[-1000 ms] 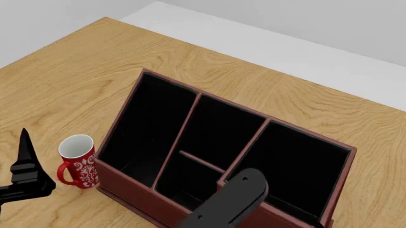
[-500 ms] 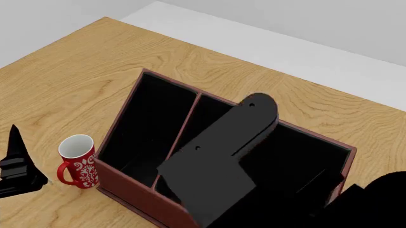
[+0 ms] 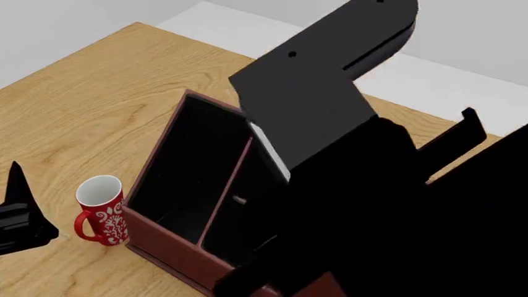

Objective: Pick up the book and place it in the right compartment of the caddy.

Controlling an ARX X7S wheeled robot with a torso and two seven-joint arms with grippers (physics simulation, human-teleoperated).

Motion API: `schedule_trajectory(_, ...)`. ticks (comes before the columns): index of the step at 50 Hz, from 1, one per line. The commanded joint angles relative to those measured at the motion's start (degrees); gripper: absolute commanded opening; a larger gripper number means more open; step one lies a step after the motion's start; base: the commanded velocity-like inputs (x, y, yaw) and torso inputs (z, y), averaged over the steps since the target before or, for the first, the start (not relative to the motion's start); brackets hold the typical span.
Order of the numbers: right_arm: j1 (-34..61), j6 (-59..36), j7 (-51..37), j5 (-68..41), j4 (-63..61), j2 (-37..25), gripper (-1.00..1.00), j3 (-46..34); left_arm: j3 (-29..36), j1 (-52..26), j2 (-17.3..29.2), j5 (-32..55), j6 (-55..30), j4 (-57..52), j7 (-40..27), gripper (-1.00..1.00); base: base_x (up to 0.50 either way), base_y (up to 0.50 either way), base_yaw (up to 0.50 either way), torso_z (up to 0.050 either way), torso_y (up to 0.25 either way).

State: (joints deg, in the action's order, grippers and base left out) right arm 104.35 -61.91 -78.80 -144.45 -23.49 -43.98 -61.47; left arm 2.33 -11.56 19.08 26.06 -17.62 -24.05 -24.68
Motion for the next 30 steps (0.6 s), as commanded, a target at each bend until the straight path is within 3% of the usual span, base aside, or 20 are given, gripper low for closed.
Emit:
schedule_trajectory(1, 5.26, -3.40, 1.23, 2.40, 6.88, -0.24, -1.00, 1.25, -0.20, -0.07, 0.25, 0.71, -0.26, -0.24, -0.18, 1.00, 0.00, 0.00, 0.00, 0.000, 0.000)
schedule_trajectory(30, 8.42, -10.58, 10.33, 12.86, 25.59, 0.35, -1.00, 1.99, 0.39, -0.82, 1.01, -0.04, 0.23, 1.49, -0.25, 1.00, 0.00, 0.00, 0.00, 0.000, 0.001)
